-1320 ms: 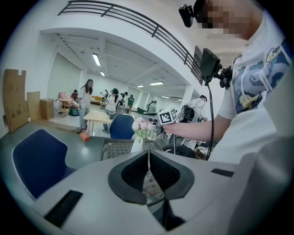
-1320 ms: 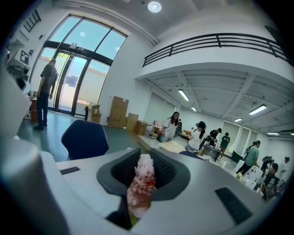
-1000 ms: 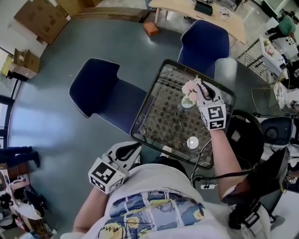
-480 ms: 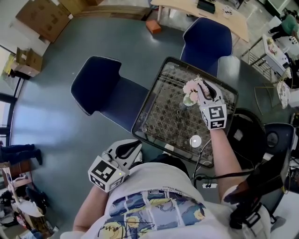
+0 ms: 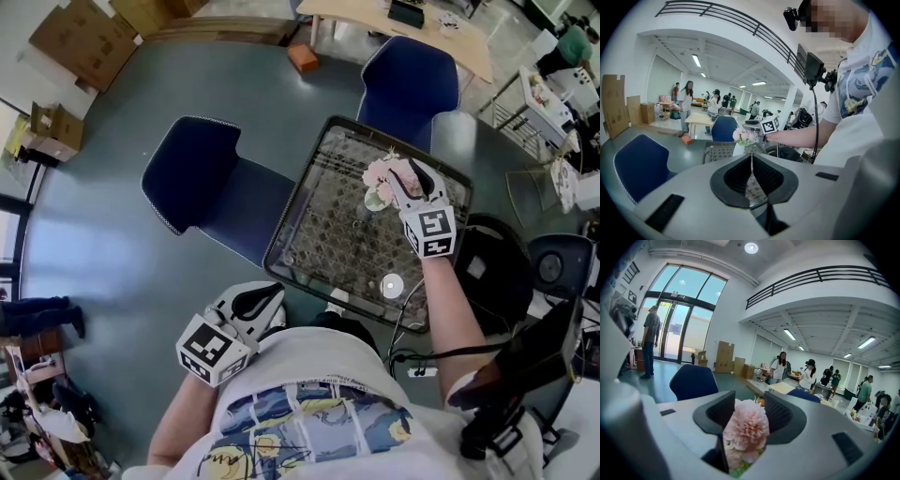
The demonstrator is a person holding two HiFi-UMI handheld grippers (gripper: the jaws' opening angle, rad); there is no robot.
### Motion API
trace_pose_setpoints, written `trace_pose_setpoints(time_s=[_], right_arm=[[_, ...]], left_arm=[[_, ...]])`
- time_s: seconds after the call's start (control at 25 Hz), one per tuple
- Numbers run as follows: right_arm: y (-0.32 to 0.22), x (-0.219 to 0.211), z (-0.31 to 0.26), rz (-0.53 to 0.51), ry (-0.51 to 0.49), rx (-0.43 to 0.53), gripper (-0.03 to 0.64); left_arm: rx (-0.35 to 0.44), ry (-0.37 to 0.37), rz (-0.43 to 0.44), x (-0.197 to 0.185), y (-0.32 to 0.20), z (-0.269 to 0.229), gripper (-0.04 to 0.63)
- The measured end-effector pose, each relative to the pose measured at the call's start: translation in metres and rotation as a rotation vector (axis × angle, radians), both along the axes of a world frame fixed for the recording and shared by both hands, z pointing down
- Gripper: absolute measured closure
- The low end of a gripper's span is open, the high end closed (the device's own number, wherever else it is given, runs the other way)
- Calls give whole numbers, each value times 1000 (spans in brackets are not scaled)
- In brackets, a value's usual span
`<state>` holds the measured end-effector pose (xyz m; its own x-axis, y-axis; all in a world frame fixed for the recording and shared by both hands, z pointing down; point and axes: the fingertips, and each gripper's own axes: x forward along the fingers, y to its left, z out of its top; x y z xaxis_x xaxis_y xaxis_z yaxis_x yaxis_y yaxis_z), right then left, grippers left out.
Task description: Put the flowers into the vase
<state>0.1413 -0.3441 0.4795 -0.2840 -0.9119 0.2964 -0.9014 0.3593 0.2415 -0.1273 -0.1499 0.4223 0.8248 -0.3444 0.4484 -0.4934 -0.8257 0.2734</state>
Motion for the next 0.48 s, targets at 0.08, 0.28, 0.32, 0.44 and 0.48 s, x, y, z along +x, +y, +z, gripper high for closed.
trace_pose_setpoints(time_s=[0.08,0.28,0.32,0.44,0.48], right_arm=[[1,0,-9,1,-3,14,431],[6,0,-33,7,3,48,423],[9,2,-36,13,7,53,423],[19,7,-44,39,21,62,423],[23,10,-47,49,25,64,423]], left_arm=[[2,5,7,0,0,-4,584],[7,15,29,1,1,-8,584],[7,19,37,2,3,-8,584],[10,26,63,2,9,-7,584],[12,29,71,3,11,-7,584]])
